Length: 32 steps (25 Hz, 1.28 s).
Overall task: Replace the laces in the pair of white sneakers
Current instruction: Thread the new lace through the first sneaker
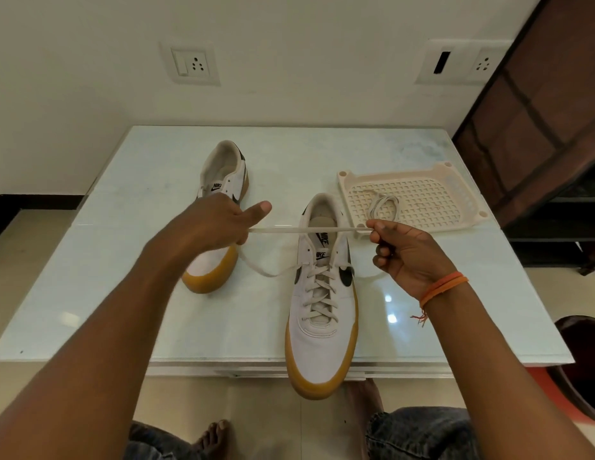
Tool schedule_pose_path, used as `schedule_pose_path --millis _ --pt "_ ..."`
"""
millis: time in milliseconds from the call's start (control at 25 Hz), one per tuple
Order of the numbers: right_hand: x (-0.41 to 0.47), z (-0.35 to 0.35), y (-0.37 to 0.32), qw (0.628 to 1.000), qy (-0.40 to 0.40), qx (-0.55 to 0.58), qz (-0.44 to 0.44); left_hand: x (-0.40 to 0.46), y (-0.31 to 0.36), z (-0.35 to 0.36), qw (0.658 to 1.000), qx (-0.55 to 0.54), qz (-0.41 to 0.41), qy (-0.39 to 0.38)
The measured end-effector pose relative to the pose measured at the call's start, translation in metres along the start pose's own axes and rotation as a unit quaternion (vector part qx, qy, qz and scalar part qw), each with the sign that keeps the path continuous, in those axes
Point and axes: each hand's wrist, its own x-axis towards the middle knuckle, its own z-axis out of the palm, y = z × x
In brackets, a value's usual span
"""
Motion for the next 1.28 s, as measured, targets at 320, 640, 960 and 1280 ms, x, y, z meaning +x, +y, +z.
schedule_pose_path --millis 320,640,960,1280 --pt "-0.004 0.016 0.007 0.998 -0.027 -0.059 0.013 -0.012 -0.019 -0.018 0.982 -0.060 -0.129 -0.126" --pt "-0.013 0.028 0.007 0.978 -0.142 -0.153 -0.024 -0.019 0.025 0.030 0.967 -0.143 0.168 0.128" --pt "-0.010 0.027 0.008 0.981 -0.105 -0.138 -0.082 -0.022 0.055 0.062 0.926 -0.340 0.111 -0.119" --pt "-0.013 0.030 0.008 0.971 -0.109 -0.147 -0.151 -0.017 0.057 0.060 0.914 -0.389 -0.002 -0.116"
